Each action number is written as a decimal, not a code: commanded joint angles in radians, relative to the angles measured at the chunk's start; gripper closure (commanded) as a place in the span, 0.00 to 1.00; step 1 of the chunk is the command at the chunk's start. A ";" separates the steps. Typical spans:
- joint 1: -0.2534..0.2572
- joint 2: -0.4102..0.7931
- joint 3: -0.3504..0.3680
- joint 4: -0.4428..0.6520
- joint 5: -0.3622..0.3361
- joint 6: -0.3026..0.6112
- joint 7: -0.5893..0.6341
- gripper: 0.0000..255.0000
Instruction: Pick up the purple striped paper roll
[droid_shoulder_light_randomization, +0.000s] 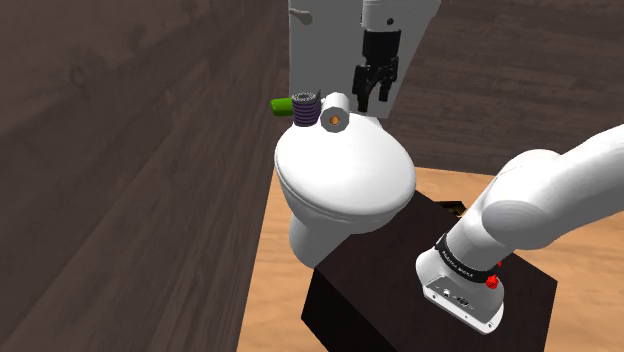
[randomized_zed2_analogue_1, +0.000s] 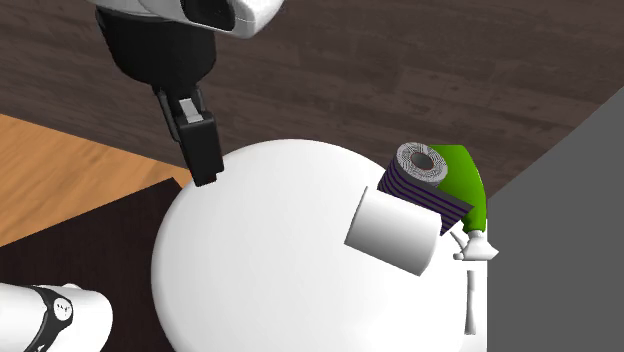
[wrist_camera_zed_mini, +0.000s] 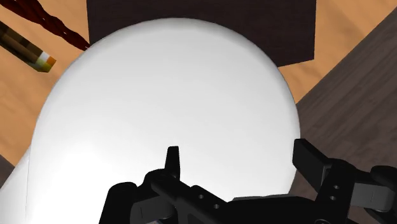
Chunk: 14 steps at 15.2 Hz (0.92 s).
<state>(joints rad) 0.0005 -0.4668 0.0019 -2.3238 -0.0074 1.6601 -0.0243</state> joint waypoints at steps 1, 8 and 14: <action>-0.007 0.093 0.000 0.055 -0.004 0.039 0.018 0.00; -0.026 0.372 -0.002 0.263 -0.018 0.109 0.083 0.00; -0.039 0.610 -0.014 0.493 -0.029 0.118 0.132 0.00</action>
<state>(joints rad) -0.0367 0.1003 -0.0102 -1.8805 -0.0354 1.7843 0.0987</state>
